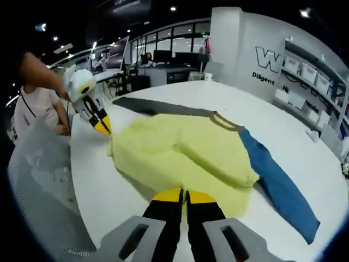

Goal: Fold the garment on the visible template until the final outline fits inside the template.

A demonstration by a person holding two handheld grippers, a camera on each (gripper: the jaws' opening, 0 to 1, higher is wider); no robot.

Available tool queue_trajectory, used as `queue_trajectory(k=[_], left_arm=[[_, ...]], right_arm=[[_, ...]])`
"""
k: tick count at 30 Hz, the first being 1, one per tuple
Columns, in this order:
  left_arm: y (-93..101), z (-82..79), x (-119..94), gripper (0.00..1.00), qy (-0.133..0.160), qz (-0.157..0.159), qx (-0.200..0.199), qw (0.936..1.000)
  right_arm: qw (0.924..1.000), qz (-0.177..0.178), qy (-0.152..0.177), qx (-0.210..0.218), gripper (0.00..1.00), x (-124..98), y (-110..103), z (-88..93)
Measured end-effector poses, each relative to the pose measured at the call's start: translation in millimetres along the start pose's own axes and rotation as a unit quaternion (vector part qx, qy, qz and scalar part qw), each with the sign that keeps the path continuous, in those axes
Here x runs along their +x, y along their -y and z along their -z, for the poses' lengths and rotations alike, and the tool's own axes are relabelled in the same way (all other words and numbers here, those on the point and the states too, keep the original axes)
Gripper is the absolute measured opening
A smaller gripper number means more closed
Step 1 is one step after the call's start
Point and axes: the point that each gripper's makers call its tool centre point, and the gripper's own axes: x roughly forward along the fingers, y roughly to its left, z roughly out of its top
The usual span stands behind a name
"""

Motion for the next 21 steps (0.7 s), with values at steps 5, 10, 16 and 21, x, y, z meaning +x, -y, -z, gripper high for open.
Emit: queue_trajectory(k=[5, 10, 16, 21], left_arm=[[-13.3, 24.4, -4.5, 0.00, -0.054, -0.029, 0.013, 0.9980], [-10.6, 10.2, -5.2, 0.04, -0.008, -0.038, -0.040, 0.9984], [8.3, -14.2, -4.5, 0.09, 0.032, -0.038, -0.021, 0.9985], [21.1, -22.9, -0.9, 0.11, 0.051, -0.042, -0.006, 0.9978]], right_arm=[[0.9999, 0.000, -0.004, 0.012, 0.00, 13.4, -1.1, -4.0], [0.9998, 0.018, -0.012, -0.006, 0.10, 21.1, 3.1, 3.2], [0.9993, 0.031, -0.015, 0.013, 0.21, 15.4, 12.8, 14.7], [0.9984, 0.042, -0.022, 0.031, 0.24, 3.7, 22.3, 31.9]])
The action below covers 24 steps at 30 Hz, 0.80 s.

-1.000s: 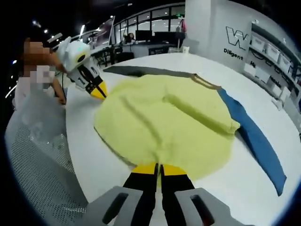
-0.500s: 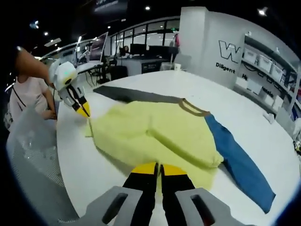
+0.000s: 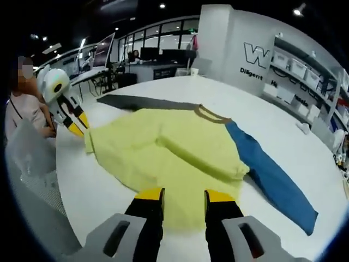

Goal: Fold the garment on the visible template until the final outline fits inside the template.

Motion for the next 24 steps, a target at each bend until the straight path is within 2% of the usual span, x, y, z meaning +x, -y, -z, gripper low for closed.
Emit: queue_trajectory(k=[4, 6, 9, 10, 12, 13, 17, 20, 24], left_arm=[[6.7, -3.3, 3.0, 0.15, 0.010, 0.003, 0.006, 0.9999], [10.0, -1.3, 7.1, 0.17, 0.004, 0.007, 0.007, 0.9999], [13.9, -2.0, 11.7, 0.19, 0.002, 0.013, 0.009, 0.9999], [15.9, -1.9, 14.5, 0.20, 0.000, 0.018, 0.004, 0.9998], [17.7, -3.3, 18.5, 0.23, 0.000, 0.020, 0.003, 0.9998], [18.5, -4.9, 19.2, 0.25, -0.002, 0.021, 0.005, 0.9998], [21.0, -12.9, 24.1, 0.29, 0.002, 0.020, 0.010, 0.9998], [13.2, -19.2, 25.5, 0.29, 0.008, -0.004, 0.038, 0.9992], [8.4, -20.2, 30.5, 0.28, 0.002, -0.013, 0.021, 0.9997]], right_arm=[[0.9999, -0.001, -0.010, 0.008, 0.27, -9.7, 4.2, 19.7], [0.9996, -0.021, -0.004, 0.017, 0.29, -13.2, -2.9, 24.7], [0.9985, -0.050, 0.016, 0.015, 0.39, -16.9, -16.6, 27.2], [0.9985, -0.053, 0.011, 0.013, 0.44, -16.6, -18.8, 30.5], [0.9984, -0.055, -0.013, 0.007, 0.46, -12.2, -21.8, 41.9], [0.9983, -0.054, -0.023, 0.003, 0.46, -11.4, -21.9, 46.3], [0.9987, -0.046, -0.021, 0.011, 0.45, -3.2, -20.2, 45.8], [0.9990, -0.036, -0.027, 0.007, 0.43, 3.2, -18.3, 44.2], [0.9989, -0.020, -0.038, 0.019, 0.34, 9.4, -12.8, 45.0]])
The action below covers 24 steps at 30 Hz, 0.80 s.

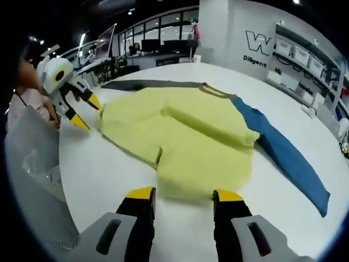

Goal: Fold the garment on the visible template until the final outline fits inside the template.

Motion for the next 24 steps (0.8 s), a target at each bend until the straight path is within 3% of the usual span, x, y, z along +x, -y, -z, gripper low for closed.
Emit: queue_trajectory(k=[5, 8, 14, 16, 20, 24], left_arm=[[-10.3, -2.8, 2.3, 0.18, -0.002, -0.024, -0.012, 0.9996], [-14.9, -3.0, 2.2, 0.07, -0.005, -0.033, -0.015, 0.9993], [-20.3, -0.4, 2.7, 0.01, -0.011, -0.036, -0.031, 0.9988], [-22.5, -0.8, 1.3, 0.01, -0.010, -0.037, -0.036, 0.9986], [-31.6, -2.7, -6.1, 0.01, -0.002, -0.045, -0.046, 0.9979], [-44.8, -3.3, -19.2, 0.01, 0.012, -0.060, -0.063, 0.9961]], right_arm=[[0.9999, 0.009, -0.007, -0.002, 0.13, -1.3, 3.7, 0.8], [0.9998, 0.015, -0.003, -0.011, 0.00, -7.0, 8.3, -4.4], [0.9987, 0.033, 0.014, -0.036, 0.00, -21.3, 25.2, -23.0], [0.9959, 0.041, 0.023, -0.077, 0.00, -27.5, 30.2, -34.4], [0.9832, 0.052, 0.025, -0.173, 0.00, -37.4, 34.5, -52.6], [0.9787, 0.046, 0.031, -0.198, 0.00, -42.4, 33.5, -62.9]])
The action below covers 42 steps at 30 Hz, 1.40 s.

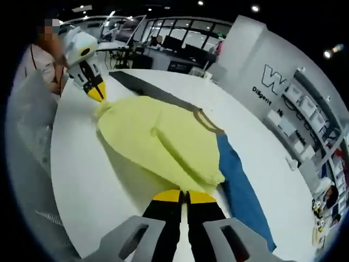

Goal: Fold the garment on the visible template until the final outline fits inside the template.

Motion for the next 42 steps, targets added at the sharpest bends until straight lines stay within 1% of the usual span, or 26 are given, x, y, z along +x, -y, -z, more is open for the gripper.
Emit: queue_trajectory(k=[3, 7, 8, 9, 11, 12, 13, 14, 15, 17, 18, 19, 20, 22, 24, 25, 27, 29, 31, 33, 35, 36, 38, 42], left_arm=[[-8.3, 5.0, -11.0, 0.01, 0.002, -0.004, -0.010, 0.9999], [-13.6, 20.3, -19.4, 0.01, -0.009, -0.010, -0.015, 0.9998], [-12.4, 23.7, -19.8, 0.01, -0.012, -0.008, -0.017, 0.9998], [-10.5, 27.3, -19.8, 0.01, -0.016, -0.006, -0.015, 0.9997], [-6.8, 33.7, -18.7, 0.01, -0.023, -0.004, -0.002, 0.9997], [-3.9, 39.7, -16.8, 0.00, -0.034, -0.001, 0.003, 0.9994], [-2.1, 43.8, -16.0, 0.00, -0.041, 0.000, 0.004, 0.9991], [-0.4, 44.9, -14.7, 0.01, -0.038, 0.000, 0.007, 0.9993], [0.8, 45.4, -14.3, 0.02, -0.039, -0.001, 0.008, 0.9992], [1.7, 44.8, -15.0, 0.08, -0.038, -0.005, 0.013, 0.9992], [0.9, 41.0, -16.0, 0.12, -0.030, -0.009, 0.014, 0.9994], [0.8, 38.2, -16.7, 0.15, -0.025, -0.011, 0.014, 0.9995], [1.2, 34.9, -17.3, 0.16, -0.017, -0.011, 0.012, 0.9997], [4.8, 31.9, -16.3, 0.14, -0.011, -0.002, 0.008, 0.9999], [10.2, 30.0, -14.5, 0.13, -0.011, 0.005, 0.011, 0.9999], [12.9, 29.9, -11.8, 0.13, -0.011, 0.008, 0.012, 0.9998], [20.4, 29.0, -7.6, 0.13, -0.010, 0.020, 0.007, 0.9997], [25.5, 29.8, -2.9, 0.13, -0.014, 0.024, 0.009, 0.9996], [29.6, 30.4, 2.4, 0.12, -0.016, 0.029, 0.009, 0.9994], [31.4, 31.4, 6.1, 0.13, -0.025, 0.029, 0.006, 0.9993], [31.6, 31.1, 8.7, 0.12, -0.027, 0.028, 0.006, 0.9992], [30.4, 31.8, 8.8, 0.10, -0.030, 0.023, 0.010, 0.9992], [28.1, 32.3, 7.8, 0.01, -0.034, 0.021, 0.013, 0.9991], [20.5, 33.0, 1.6, 0.01, -0.029, 0.014, -0.007, 0.9995]], right_arm=[[0.9997, -0.019, 0.004, -0.014, 0.00, -2.2, -3.7, -2.6], [0.9983, -0.046, -0.009, -0.036, 0.00, -1.7, -14.1, 5.6], [0.9981, -0.050, -0.010, -0.034, 0.00, -0.9, -16.0, 7.1], [0.9978, -0.060, -0.017, -0.023, 0.00, -0.2, -20.6, 10.6], [0.9979, -0.059, -0.015, -0.022, 0.00, 2.0, -23.6, 11.6], [0.9978, -0.061, -0.018, -0.018, 0.00, 3.1, -26.0, 13.0], [0.9971, -0.071, -0.025, -0.002, 0.00, 5.0, -32.6, 17.1], [0.9970, -0.073, -0.027, 0.004, 0.03, 6.7, -35.3, 19.0], [0.9969, -0.074, -0.028, 0.005, 0.08, 8.0, -37.3, 21.3], [0.9964, -0.073, -0.037, 0.019, 0.16, 10.3, -43.1, 29.5], [0.9964, -0.072, -0.039, 0.022, 0.18, 10.5, -44.1, 31.7], [0.9964, -0.071, -0.041, 0.025, 0.19, 10.4, -44.7, 34.3], [0.9963, -0.069, -0.043, 0.028, 0.21, 10.8, -45.6, 38.6], [0.9958, -0.066, -0.050, 0.040, 0.25, 10.1, -46.8, 46.0], [0.9951, -0.063, -0.055, 0.054, 0.29, 9.2, -48.1, 53.8], [0.9946, -0.064, -0.058, 0.058, 0.30, 8.4, -49.0, 56.9], [0.9936, -0.063, -0.064, 0.070, 0.29, 6.8, -51.2, 64.2], [0.9927, -0.061, -0.068, 0.079, 0.28, 6.0, -52.0, 69.0], [0.9923, -0.056, -0.072, 0.083, 0.22, 4.6, -51.1, 72.2], [0.9921, -0.051, -0.075, 0.087, 0.13, 3.6, -48.5, 73.3], [0.9921, -0.047, -0.077, 0.087, 0.07, 2.2, -46.6, 74.1], [0.9923, -0.046, -0.077, 0.085, 0.04, 1.4, -45.4, 74.3], [0.9928, -0.045, -0.076, 0.081, 0.00, -1.2, -42.4, 74.0], [0.9943, -0.038, -0.068, 0.072, 0.00, -8.4, -35.2, 72.5]])
